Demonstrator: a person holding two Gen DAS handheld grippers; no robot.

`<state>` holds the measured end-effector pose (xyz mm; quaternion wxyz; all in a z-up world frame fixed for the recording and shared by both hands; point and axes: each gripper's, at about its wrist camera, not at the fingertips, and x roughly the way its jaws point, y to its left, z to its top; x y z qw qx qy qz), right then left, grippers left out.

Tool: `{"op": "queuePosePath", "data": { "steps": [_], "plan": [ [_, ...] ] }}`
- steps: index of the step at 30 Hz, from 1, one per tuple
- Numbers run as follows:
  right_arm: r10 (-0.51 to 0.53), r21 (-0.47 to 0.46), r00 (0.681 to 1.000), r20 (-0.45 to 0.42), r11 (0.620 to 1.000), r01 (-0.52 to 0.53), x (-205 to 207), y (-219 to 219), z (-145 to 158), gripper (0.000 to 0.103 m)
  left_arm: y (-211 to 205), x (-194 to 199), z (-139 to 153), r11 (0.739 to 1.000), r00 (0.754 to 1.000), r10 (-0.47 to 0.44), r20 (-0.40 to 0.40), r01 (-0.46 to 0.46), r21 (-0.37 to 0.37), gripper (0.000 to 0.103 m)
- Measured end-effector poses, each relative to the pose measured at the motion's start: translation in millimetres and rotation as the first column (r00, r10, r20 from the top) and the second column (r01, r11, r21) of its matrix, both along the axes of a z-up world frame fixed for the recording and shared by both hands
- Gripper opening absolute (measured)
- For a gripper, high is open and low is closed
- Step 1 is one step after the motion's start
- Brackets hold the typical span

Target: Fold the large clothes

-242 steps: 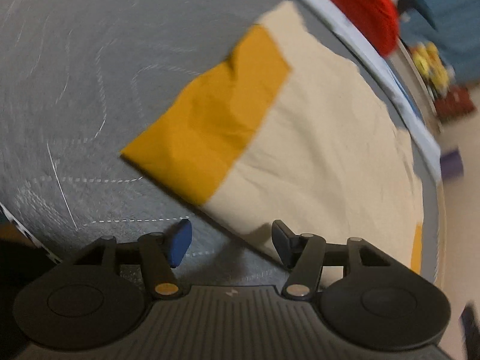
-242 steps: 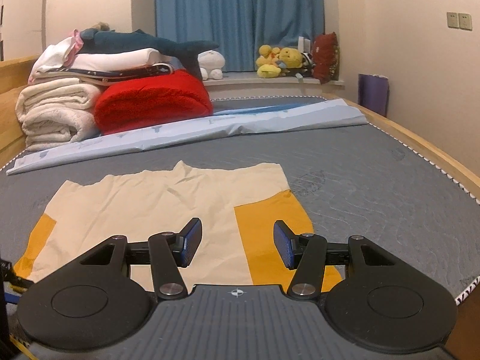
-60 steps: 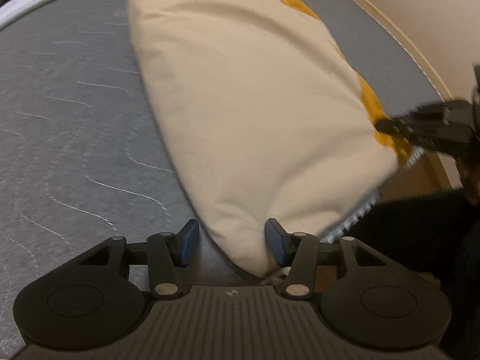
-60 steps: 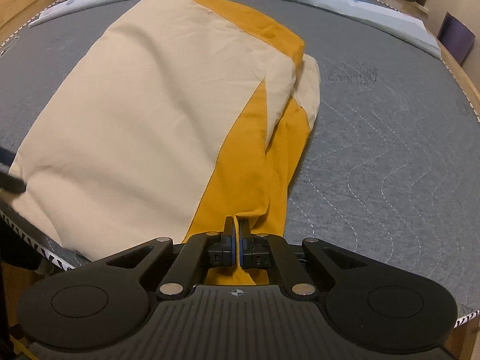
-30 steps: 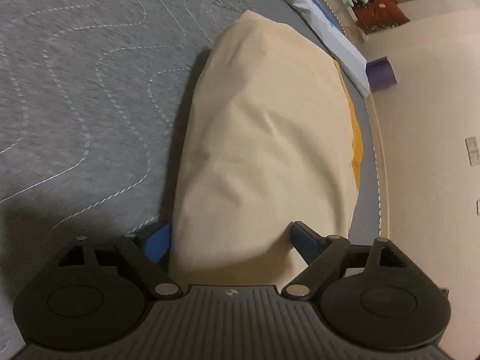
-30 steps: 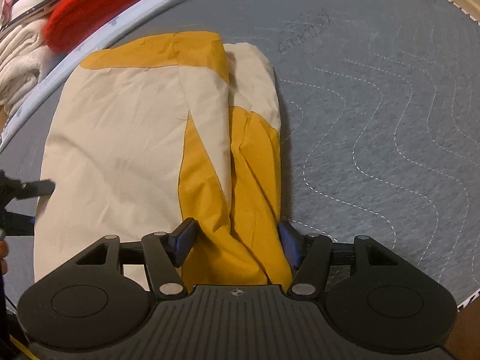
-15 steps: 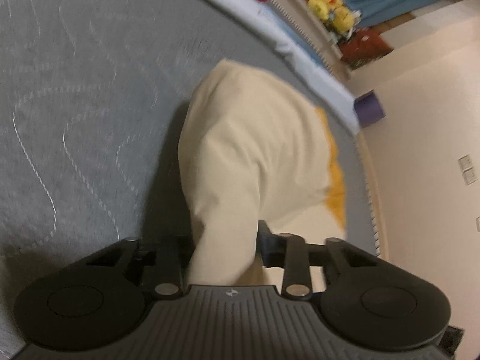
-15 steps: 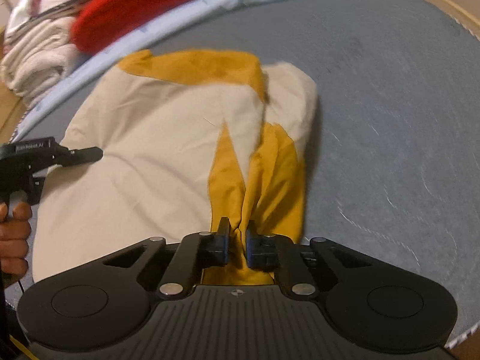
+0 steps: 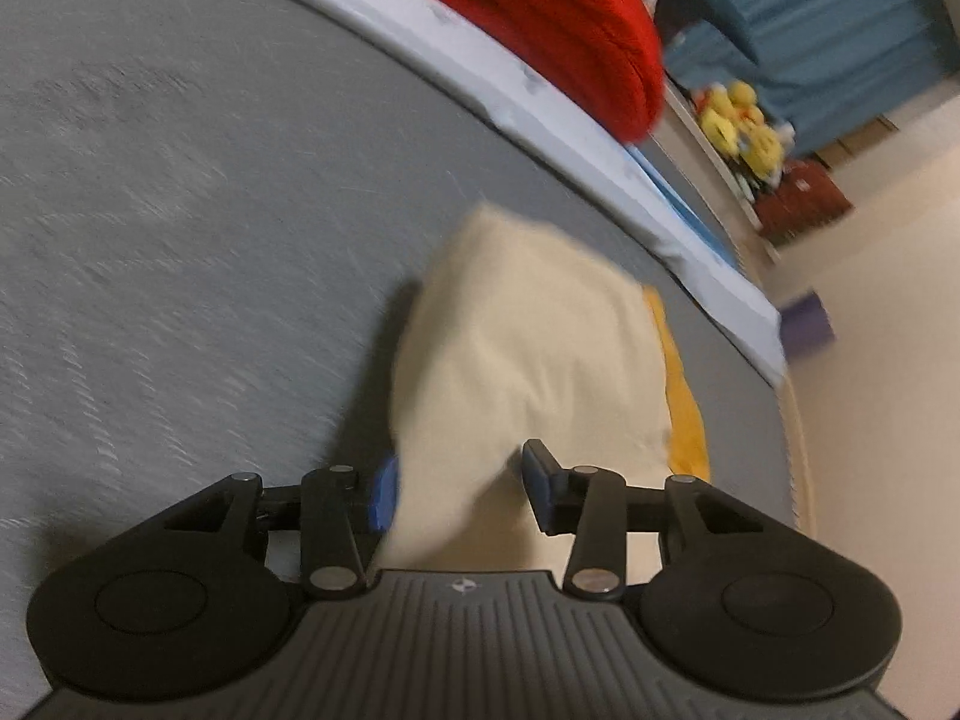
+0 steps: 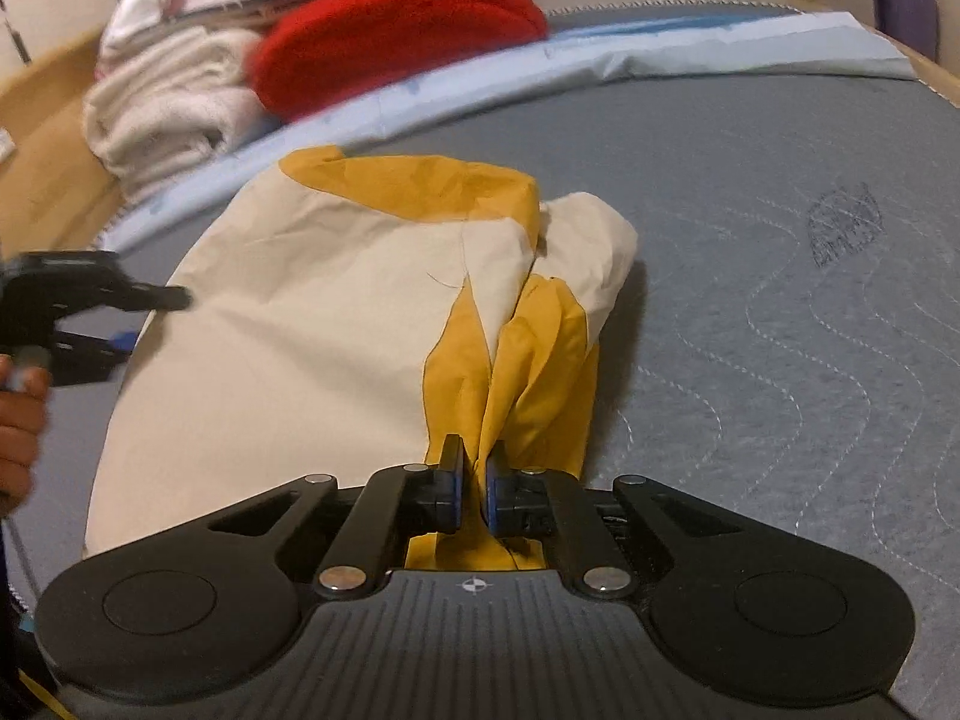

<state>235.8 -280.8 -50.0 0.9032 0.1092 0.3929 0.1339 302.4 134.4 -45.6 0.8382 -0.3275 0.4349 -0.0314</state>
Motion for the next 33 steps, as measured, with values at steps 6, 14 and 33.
{"op": "queuePosePath", "data": {
  "steps": [6,14,33],
  "plan": [
    [-0.011,-0.058,0.999,-0.049,0.998,0.009,-1.2,8.6,-6.0,0.007,-5.6,-28.4,37.0,0.971,0.975,-0.197,0.102,0.180,0.156,0.047],
    [-0.019,-0.026,0.998,-0.065,1.000,0.017,-10.3,4.7,-4.2,0.039,-72.4,-66.6,-2.7,0.648,0.840,-0.526,-0.132,0.496,0.579,0.052],
    [0.122,-0.203,0.982,-0.145,0.968,-0.150,-47.0,11.1,-14.0,0.020,-71.1,-116.0,-9.2,0.686,0.824,-0.502,-0.262,0.564,0.460,0.078]
  ]
}}
